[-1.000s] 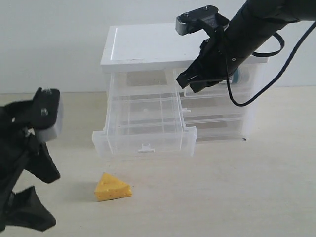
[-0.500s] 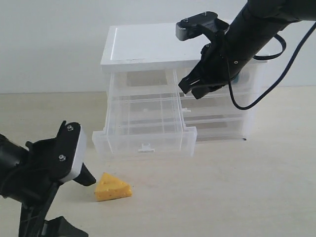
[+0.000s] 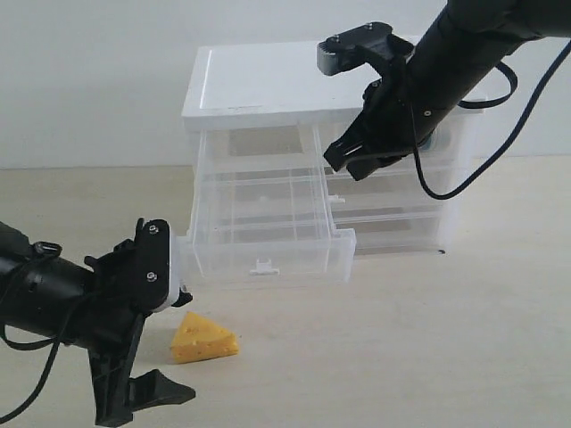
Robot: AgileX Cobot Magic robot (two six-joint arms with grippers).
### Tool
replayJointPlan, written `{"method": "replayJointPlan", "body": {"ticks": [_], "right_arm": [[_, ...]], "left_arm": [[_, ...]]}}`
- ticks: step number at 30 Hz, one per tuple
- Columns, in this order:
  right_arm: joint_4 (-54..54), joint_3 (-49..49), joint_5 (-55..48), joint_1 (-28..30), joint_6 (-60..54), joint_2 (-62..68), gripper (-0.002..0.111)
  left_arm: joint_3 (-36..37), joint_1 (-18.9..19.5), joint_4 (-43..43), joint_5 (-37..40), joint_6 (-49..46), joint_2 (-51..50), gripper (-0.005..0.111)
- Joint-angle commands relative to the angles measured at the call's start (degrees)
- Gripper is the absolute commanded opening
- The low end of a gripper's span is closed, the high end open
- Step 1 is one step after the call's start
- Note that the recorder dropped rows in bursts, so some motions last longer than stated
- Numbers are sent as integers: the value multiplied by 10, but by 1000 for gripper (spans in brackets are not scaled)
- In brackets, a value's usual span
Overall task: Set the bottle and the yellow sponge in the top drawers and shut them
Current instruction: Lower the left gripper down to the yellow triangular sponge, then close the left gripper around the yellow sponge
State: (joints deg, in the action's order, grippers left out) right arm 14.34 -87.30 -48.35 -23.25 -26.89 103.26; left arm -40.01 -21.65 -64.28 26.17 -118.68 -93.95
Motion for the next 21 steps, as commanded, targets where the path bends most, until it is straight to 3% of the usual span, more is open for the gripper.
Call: {"method": "replayJointPlan", "body": {"ticks": [1,14,21], "right_arm": [[-3,-3,1,4,-6,-9,0],[-3,-3,-1,4,-7,-9,0],[-3,-3,-1,4,-9,-9,0]], "left_arm": [[-17,1,-41,5,-27,-26,93],[-45,1,-41,14,-32,-85,92],[-47,1,-38,38,-7,3,92]]}}
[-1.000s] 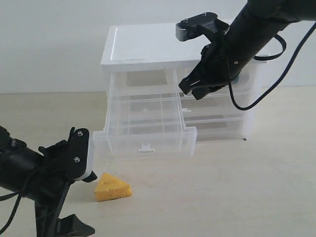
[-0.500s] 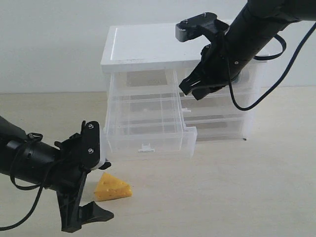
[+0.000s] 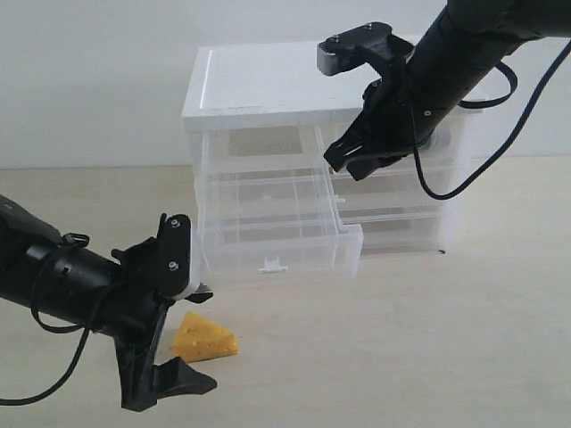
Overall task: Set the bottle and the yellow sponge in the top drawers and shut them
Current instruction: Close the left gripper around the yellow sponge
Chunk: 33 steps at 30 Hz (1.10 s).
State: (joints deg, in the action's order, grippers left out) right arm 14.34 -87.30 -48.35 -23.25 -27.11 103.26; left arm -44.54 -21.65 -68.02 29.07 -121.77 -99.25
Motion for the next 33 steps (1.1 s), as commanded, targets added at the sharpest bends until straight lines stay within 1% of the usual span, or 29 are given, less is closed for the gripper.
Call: {"method": "replayJointPlan", "body": {"ticks": [1,4,8,11,12,13,15,19,20,21,22,23,28,33], "right_arm": [[-3,-3,-1,4,-6,-9,0],[-3,-3,-1,4,-6,-9,0],[-3,-3,-1,4,-6,-9,0],[-3,-3,-4,4,-6,-9,0],[-3,-3,-5,4,-6,-9,0],[-3,-3,-5,4,-6,-9,0],[-3,-3,-5,4,-6,-9,0],[-3,-3,-5,4,-6,-9,0],[-3,-3,-5,4,-6,-9,0],[-3,-3,-5,4,-6,-9,0],[-3,-3,-5,4,-6,-9,0],[-3,-3,-5,4,-6,-9,0],[-3,-3,-5,4,-6,-9,0],[-3,-3,-5,4,-6,-9,0]], "left_arm": [[-2,1,1,9,29,65,92],[-2,1,42,10,70,83,92],[3,1,140,10,183,79,92],[3,19,101,-17,216,79,92],[6,29,102,-12,224,79,92],[12,41,105,2,220,79,92],[29,57,104,3,188,79,92],[48,61,88,-10,140,63,92],[50,61,66,-10,113,53,92],[50,61,22,-10,75,36,92],[50,61,-42,-10,18,17,92],[50,61,-62,-10,-4,6,92],[24,61,-65,-10,-4,-39,92],[5,61,-80,-23,-4,-45,92]]}}
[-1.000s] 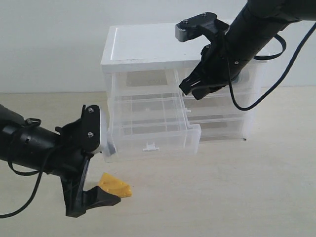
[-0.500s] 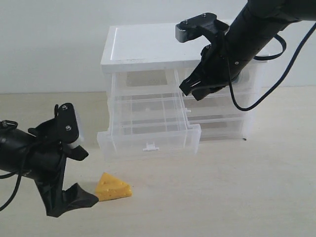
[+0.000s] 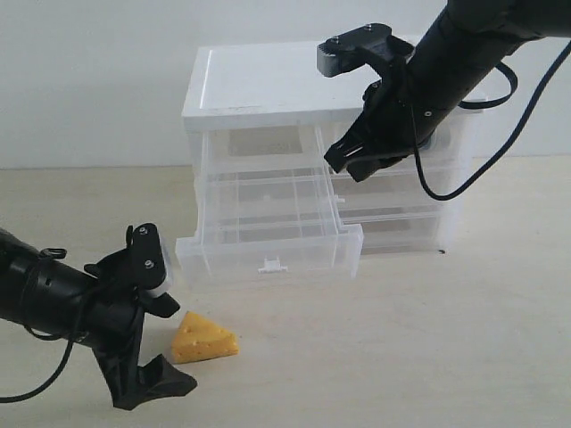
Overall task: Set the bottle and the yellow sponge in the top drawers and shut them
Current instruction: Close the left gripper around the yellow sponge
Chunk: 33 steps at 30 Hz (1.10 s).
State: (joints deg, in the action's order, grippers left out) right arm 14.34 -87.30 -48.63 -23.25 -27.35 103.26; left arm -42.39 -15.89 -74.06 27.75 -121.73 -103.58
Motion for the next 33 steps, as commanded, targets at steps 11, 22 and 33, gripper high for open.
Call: {"method": "replayJointPlan", "body": {"ticks": [11,22,33], "right_arm": [[-2,-3,-2,4,-6,-9,0],[-2,-3,-2,4,-6,-9,0],[-2,-3,-2,4,-6,-9,0]], "left_arm": [[-41,3,-11,3,-5,-36,92],[-69,3,-20,23,-5,-70,84],[-69,3,19,16,-5,-94,5]]}}
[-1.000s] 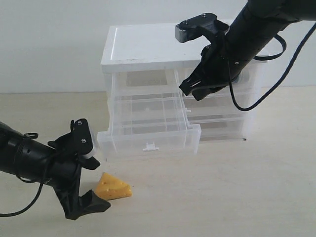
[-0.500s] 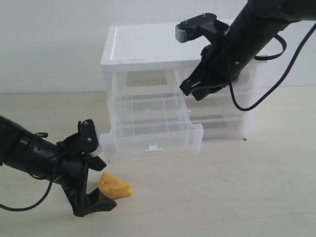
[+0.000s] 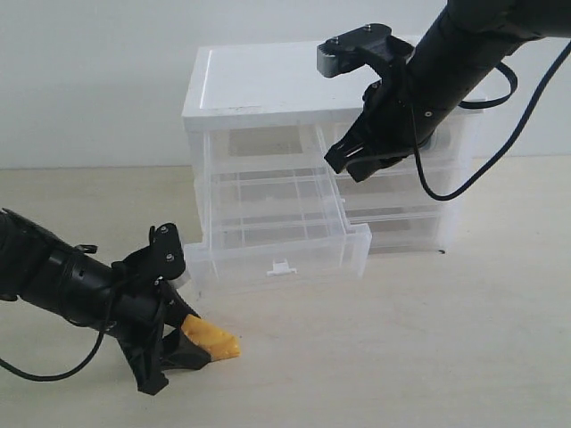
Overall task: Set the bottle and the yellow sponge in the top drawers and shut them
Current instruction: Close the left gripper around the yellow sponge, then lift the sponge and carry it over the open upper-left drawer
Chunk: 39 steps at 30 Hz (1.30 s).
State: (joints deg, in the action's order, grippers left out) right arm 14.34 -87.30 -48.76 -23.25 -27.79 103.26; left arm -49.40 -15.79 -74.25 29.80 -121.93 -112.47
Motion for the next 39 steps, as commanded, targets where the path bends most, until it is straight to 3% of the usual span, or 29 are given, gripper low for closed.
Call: {"method": "replayJointPlan", "body": {"ticks": [1,10,19,23,28,33,39], "right_arm": [[-2,-3,-1,4,-2,-9,0],[-2,-3,-1,4,-2,-9,0],[-2,-3,-1,4,-2,-9,0],[-2,-3,-1,4,-2,-9,0],[-2,-3,-1,4,-2,-9,0],[-2,-3,-1,4,-2,-9,0],[-2,-3,-1,4,-2,-9,0]], "left_arm": [[1,2,23,-4,-3,-3,4],[1,8,72,-4,23,48,4],[1,50,371,20,308,141,4],[1,60,443,47,400,187,4],[-19,67,455,80,497,265,4],[-84,72,454,138,626,330,4],[-138,72,339,179,602,364,4]]}}
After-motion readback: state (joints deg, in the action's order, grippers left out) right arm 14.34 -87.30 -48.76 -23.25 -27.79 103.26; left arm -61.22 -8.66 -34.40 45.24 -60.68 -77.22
